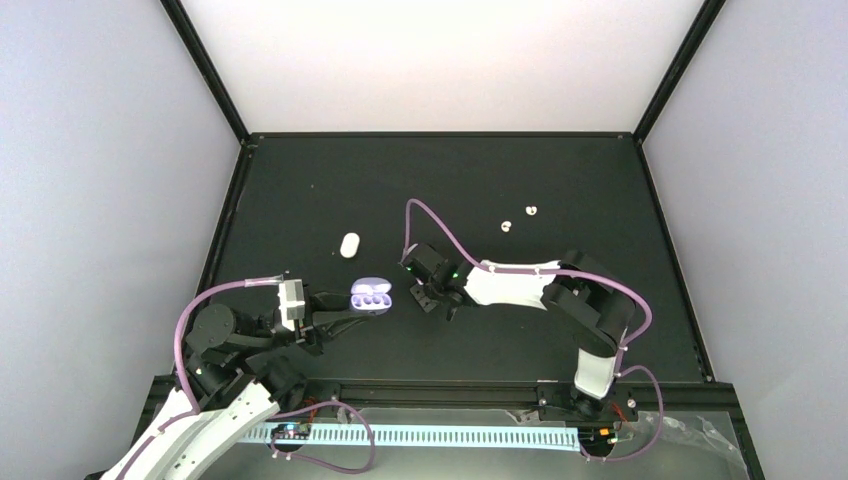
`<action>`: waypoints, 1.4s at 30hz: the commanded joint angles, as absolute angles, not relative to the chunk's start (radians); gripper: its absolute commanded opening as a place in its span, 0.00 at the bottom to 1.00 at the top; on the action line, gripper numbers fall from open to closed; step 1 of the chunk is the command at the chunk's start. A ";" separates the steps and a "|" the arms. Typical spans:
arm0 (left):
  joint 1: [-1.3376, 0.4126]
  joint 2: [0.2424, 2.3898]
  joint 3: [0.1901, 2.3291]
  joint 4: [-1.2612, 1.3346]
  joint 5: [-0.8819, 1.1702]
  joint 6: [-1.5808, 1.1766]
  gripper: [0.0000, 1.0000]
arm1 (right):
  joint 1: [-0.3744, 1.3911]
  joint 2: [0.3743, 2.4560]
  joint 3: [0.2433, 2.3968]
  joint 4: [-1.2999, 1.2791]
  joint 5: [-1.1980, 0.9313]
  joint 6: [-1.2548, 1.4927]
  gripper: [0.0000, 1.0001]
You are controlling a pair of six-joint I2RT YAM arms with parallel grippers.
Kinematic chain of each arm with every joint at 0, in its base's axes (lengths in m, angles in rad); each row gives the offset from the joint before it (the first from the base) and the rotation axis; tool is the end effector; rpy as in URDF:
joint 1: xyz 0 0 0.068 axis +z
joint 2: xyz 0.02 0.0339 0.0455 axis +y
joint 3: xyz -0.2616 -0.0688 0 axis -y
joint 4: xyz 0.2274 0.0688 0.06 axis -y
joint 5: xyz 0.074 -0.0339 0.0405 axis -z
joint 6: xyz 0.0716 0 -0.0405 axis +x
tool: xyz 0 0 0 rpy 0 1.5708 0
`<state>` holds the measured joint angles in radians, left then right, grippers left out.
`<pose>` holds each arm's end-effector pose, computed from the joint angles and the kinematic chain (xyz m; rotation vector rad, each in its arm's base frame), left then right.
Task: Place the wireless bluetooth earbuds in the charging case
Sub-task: Move the earbud to the center of the board.
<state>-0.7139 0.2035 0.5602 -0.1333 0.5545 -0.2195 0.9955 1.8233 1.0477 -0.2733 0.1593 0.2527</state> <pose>0.0414 -0.0858 0.3319 0.8231 1.2302 -1.1402 0.2064 0.2974 0.1250 -0.8979 2.4591 0.2389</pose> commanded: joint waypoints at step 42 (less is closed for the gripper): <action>-0.715 0.207 0.555 -0.122 0.555 -0.218 0.02 | 0.894 1.865 1.095 -0.249 0.051 0.385 0.30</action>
<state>-0.7139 0.2035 0.5518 -0.1333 0.5537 -0.2195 0.8909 1.8484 1.1007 -0.2546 0.0673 0.3702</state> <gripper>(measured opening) 0.231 0.296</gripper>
